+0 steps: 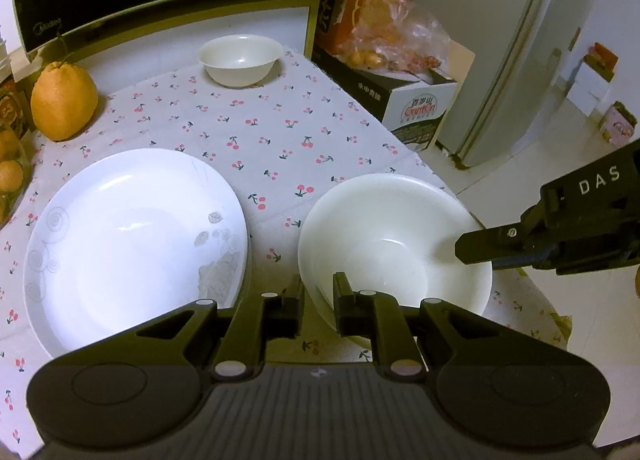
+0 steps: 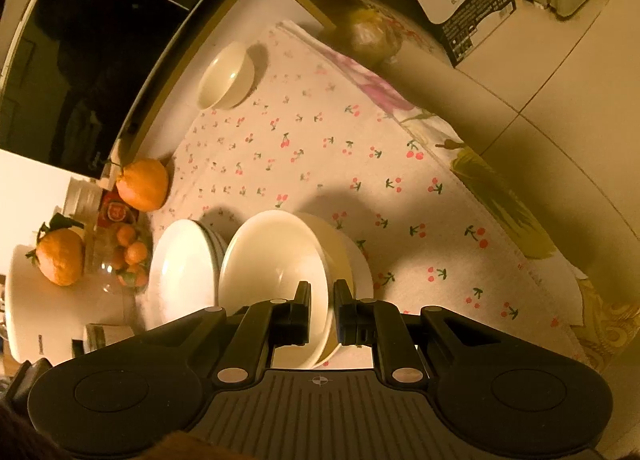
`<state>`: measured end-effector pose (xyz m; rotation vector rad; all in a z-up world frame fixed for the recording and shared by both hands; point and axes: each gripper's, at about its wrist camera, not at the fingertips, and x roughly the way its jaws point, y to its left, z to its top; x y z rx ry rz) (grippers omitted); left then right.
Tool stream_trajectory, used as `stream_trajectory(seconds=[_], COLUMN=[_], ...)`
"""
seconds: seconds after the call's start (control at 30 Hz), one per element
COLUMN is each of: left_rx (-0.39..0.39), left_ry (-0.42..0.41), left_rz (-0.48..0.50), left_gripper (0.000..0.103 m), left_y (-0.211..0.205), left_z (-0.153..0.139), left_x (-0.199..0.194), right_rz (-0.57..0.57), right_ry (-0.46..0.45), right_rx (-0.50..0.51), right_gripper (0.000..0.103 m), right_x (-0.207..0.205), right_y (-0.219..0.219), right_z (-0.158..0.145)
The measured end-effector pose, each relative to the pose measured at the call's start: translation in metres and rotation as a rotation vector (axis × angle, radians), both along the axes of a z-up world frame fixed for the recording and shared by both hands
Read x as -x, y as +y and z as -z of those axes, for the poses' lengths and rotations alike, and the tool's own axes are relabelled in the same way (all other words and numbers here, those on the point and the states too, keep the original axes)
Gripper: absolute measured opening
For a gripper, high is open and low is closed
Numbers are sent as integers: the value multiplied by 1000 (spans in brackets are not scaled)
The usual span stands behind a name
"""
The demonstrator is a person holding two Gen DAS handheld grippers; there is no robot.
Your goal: Organize plates and bowls
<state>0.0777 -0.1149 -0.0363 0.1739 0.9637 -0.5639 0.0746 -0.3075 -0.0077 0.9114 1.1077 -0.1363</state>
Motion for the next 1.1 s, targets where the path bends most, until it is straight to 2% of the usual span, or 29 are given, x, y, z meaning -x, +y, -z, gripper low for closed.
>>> stream_trajectory(seconds=[0.37,0.57,0.67,0.83,0.97,1.07,1.1], left_rx=[-10,-9,-4,4,12,18,22], left_ry=[1,7,12,19,21,26,30], left_rz=[-3,-14,-18,-21,-25,-25,-24], left_gripper=[16,22,26,34,42,50,54], left_y=[-2,-1,1,2,2,2,2], left_z=[3,4,4,2,0,-3,-4], left_x=[-1,-3,-5,-6,-7,-6,-6], right_rz=[-9,-11,-2,3,-4,-14,-17], right_ry=[-4,-3,-5,-11,-10,-16,-20], right_rx=[17,25,23,13,20,22,23], right_gripper=[15,15,22,23,37,41,45], right_x=[-2,-1,-1,-1,-2,-4,-5], right_y=[0,-3,-6,-9,-9,-8,-7], right_z=[-2,-5,-6,-8,-9,-12,-13])
